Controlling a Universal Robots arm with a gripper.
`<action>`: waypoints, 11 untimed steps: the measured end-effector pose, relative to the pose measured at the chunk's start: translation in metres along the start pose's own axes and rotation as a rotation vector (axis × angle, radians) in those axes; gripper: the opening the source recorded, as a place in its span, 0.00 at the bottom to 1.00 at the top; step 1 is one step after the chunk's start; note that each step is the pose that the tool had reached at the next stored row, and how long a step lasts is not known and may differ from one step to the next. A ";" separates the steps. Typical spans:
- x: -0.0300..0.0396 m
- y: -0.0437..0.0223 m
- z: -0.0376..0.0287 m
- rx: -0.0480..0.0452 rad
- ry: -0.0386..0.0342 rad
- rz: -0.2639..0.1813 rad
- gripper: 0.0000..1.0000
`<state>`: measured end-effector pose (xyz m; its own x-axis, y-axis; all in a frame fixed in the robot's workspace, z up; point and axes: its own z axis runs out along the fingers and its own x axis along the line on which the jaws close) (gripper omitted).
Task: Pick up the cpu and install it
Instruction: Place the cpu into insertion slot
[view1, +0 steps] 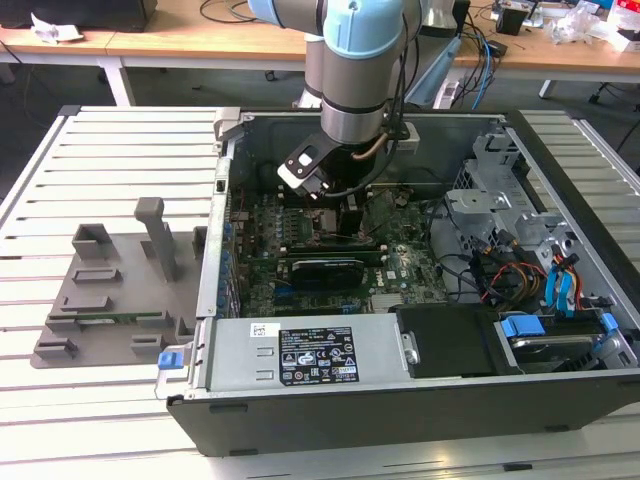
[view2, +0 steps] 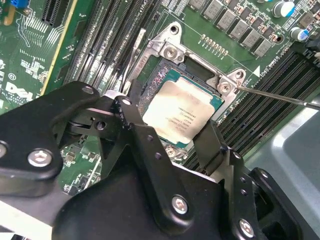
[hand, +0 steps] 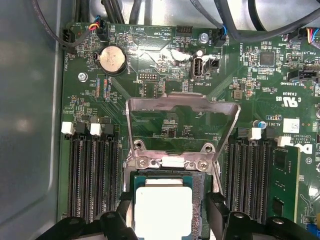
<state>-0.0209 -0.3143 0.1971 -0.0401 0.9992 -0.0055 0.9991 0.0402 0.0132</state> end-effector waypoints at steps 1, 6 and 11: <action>-0.0001 0.0000 0.0000 -0.0001 -0.0001 0.000 0.68; -0.0027 -0.0001 0.0001 0.0000 -0.0011 0.000 0.68; 0.0014 0.0001 0.0000 0.0000 0.0002 0.000 0.68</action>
<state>-0.0209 -0.3129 0.1971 -0.0403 0.9992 -0.0053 0.9991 0.0404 0.0132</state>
